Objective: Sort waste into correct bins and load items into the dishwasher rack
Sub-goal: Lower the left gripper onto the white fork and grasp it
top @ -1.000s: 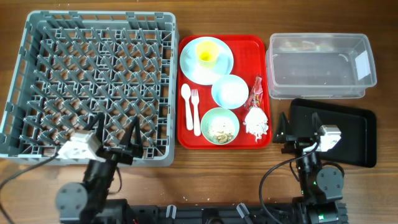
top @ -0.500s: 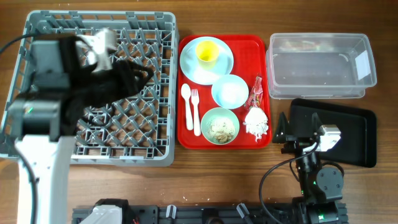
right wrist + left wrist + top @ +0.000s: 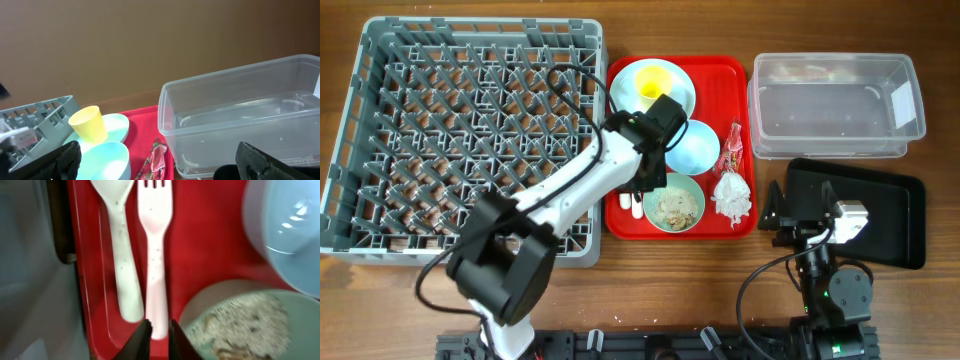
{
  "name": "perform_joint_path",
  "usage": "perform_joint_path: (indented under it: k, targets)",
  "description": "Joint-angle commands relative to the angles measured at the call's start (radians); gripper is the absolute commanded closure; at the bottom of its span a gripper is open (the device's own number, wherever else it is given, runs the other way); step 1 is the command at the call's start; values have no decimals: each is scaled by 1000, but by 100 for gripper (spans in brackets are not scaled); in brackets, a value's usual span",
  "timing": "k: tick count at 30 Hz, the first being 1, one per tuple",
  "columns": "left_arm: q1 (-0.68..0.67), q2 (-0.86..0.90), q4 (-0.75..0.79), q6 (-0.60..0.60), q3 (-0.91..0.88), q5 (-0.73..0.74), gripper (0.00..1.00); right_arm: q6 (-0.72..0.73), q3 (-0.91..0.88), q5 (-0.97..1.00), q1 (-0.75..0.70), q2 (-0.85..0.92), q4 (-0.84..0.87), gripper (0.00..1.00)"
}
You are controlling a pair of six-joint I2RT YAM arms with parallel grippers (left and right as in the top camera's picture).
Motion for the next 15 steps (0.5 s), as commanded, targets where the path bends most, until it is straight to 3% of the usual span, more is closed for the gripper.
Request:
perform_joint_path:
  k: [1,7,11,15]
  targets:
    - [-8,41,2,-20,-2,-28,93,-8,-1,-9,4,-5,5,0]
    - [-39,126,10,-17,-2,15,96,-8,-1,-9,4,-5,5,0]
    - [-38,126,101,188,-2,231,96,-8,-1,-9,4,-4,5,0]
    - [-32,125,121,165,-2,129,91,-8,-1,-9,4,-5,5,0]
